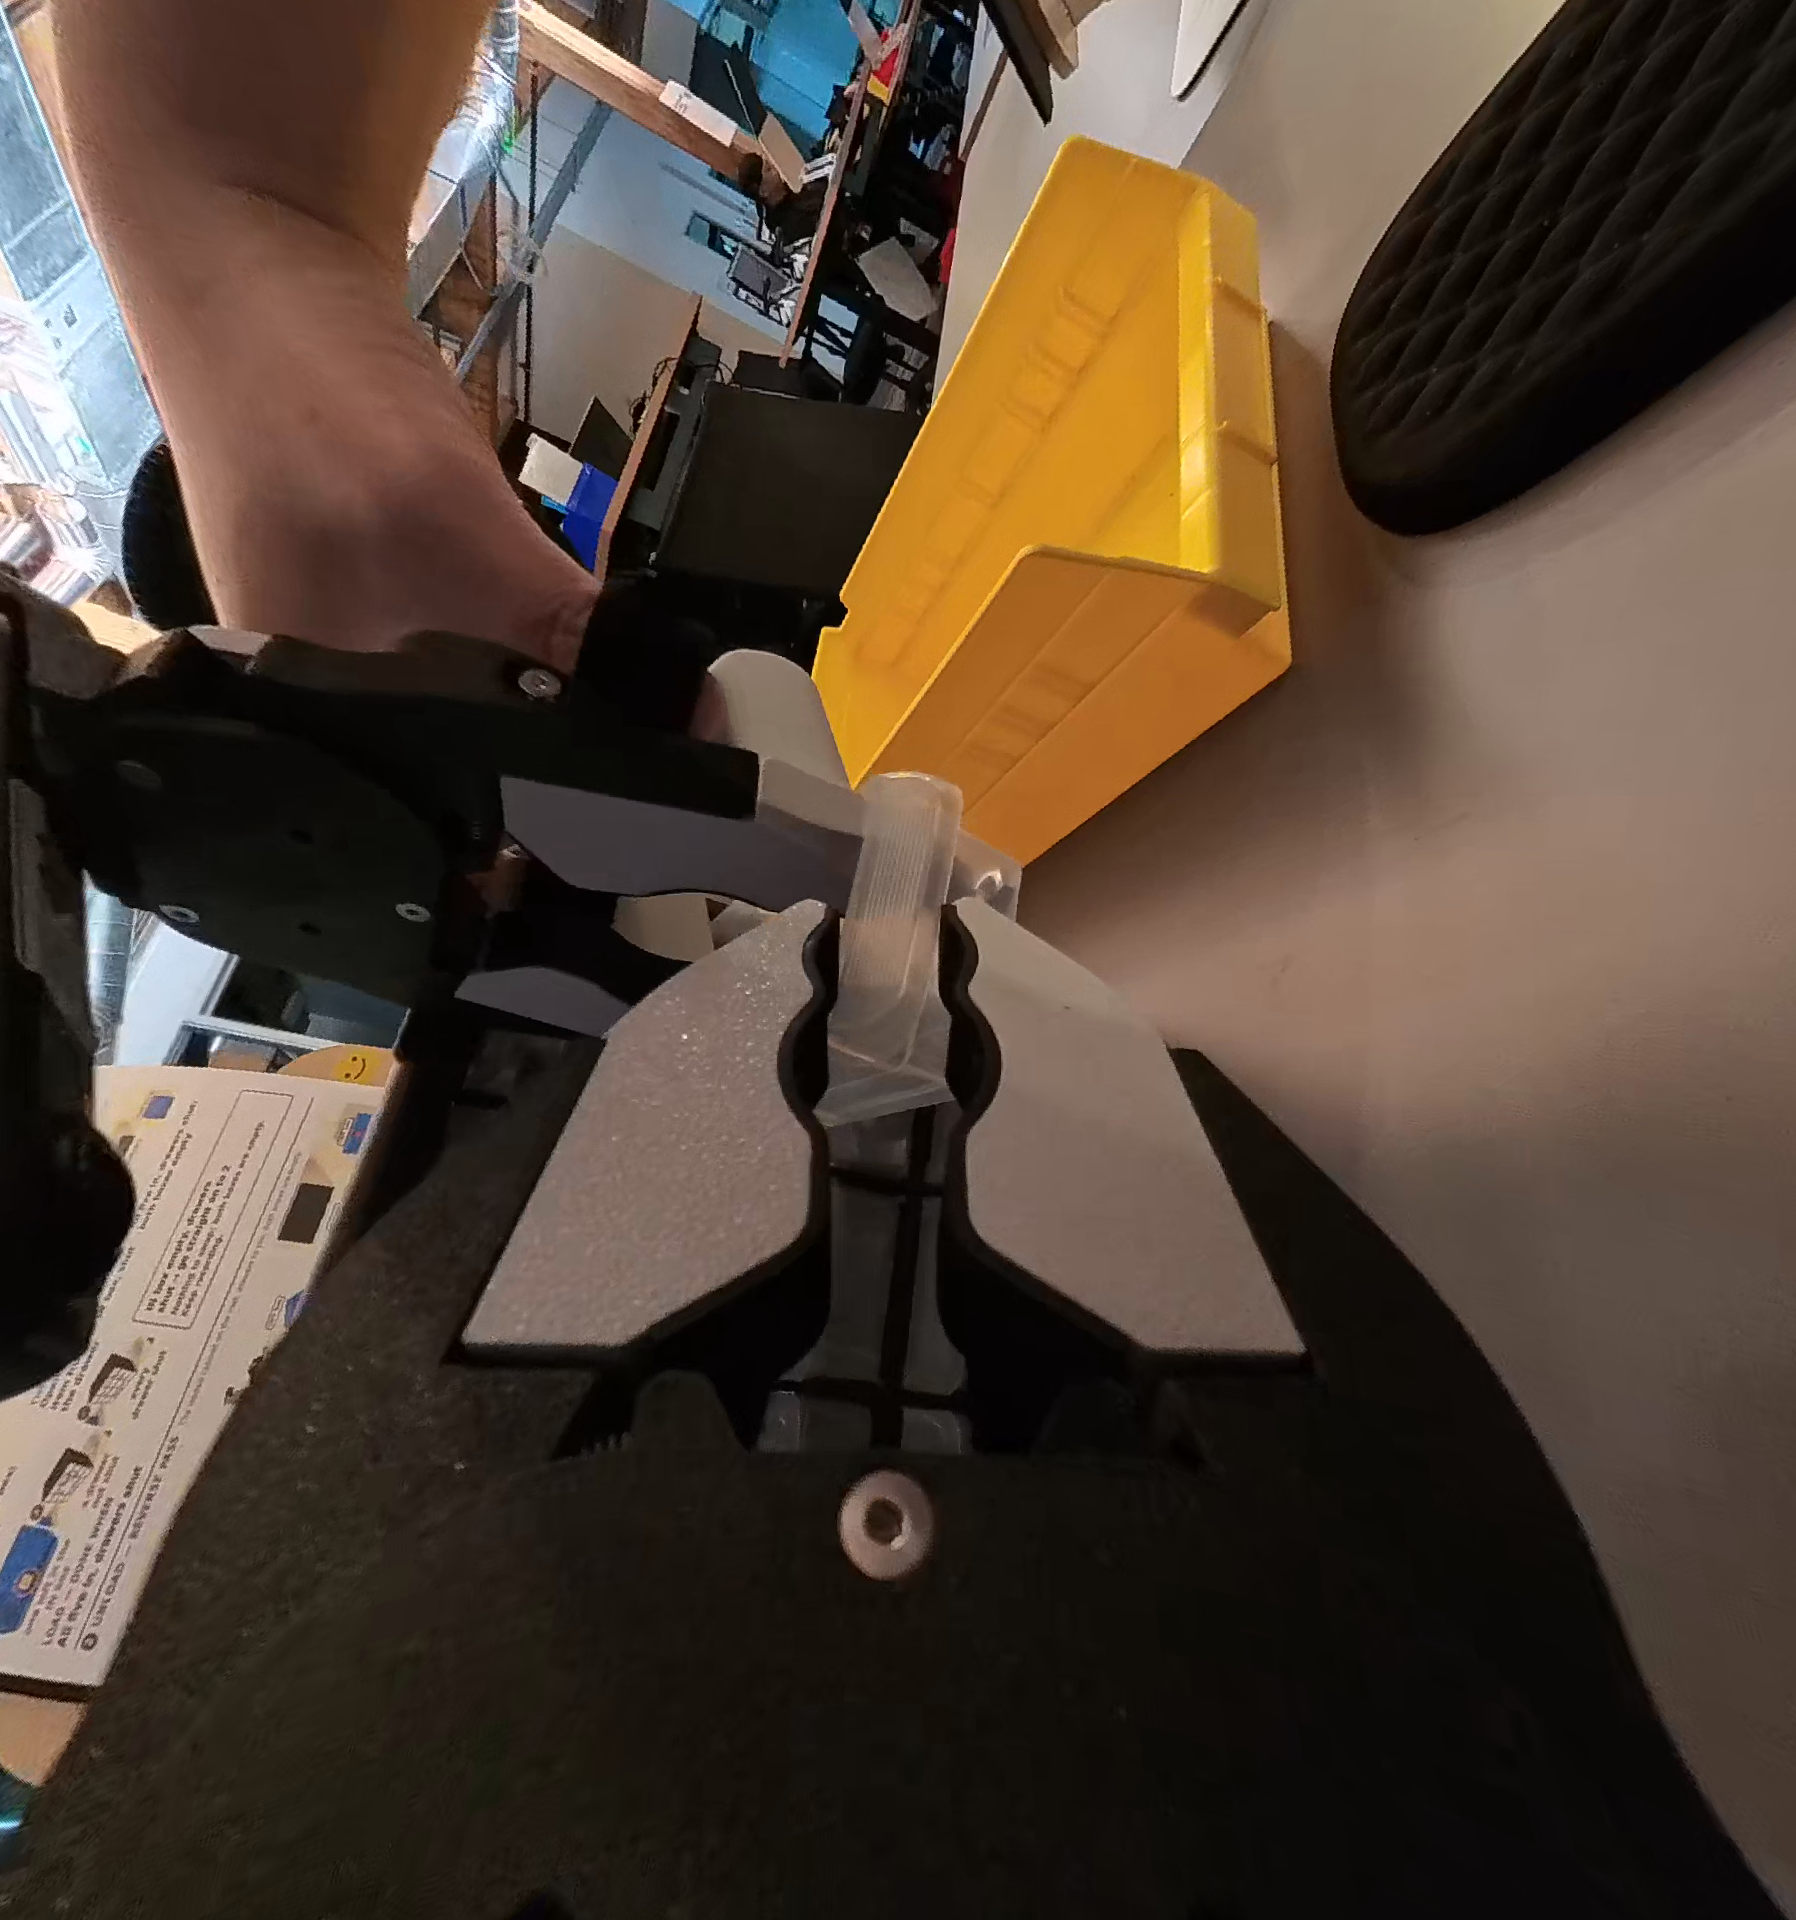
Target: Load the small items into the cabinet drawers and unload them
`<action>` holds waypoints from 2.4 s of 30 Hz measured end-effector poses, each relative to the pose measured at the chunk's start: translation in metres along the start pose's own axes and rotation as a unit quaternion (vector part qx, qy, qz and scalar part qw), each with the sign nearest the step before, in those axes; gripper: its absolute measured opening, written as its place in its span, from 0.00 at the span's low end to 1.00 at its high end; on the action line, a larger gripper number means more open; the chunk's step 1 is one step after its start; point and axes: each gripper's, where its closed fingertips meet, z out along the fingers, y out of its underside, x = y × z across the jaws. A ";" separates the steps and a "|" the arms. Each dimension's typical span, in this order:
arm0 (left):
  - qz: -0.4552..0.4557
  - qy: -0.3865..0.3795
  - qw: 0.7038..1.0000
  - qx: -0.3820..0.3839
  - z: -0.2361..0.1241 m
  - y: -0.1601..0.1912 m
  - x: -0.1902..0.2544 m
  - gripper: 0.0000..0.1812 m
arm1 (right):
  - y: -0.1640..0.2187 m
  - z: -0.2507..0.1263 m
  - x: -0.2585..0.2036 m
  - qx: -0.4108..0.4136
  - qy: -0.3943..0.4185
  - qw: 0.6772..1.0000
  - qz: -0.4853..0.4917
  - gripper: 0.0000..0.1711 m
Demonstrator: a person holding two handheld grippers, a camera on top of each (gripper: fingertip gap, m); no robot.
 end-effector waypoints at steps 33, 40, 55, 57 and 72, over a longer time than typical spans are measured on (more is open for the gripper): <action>-0.002 -0.008 1.000 0.011 0.001 -0.001 -0.004 0.10 | 0.000 0.000 0.001 -0.015 -0.019 1.000 0.020 0.41; -0.005 -0.007 1.000 0.004 0.000 0.004 -0.001 0.10 | -0.002 0.002 0.005 -0.010 0.003 0.999 0.034 0.43; -0.010 -0.014 1.000 0.011 0.000 0.003 -0.005 0.10 | -0.005 -0.003 0.004 0.031 -0.013 0.998 0.052 0.41; -0.003 -0.015 1.000 0.012 0.000 0.003 -0.005 0.10 | -0.006 -0.004 0.003 0.035 -0.025 0.997 0.062 0.41; -0.006 -0.022 1.000 0.015 0.001 0.002 -0.007 0.10 | -0.004 -0.004 0.003 0.017 -0.018 0.999 0.039 0.39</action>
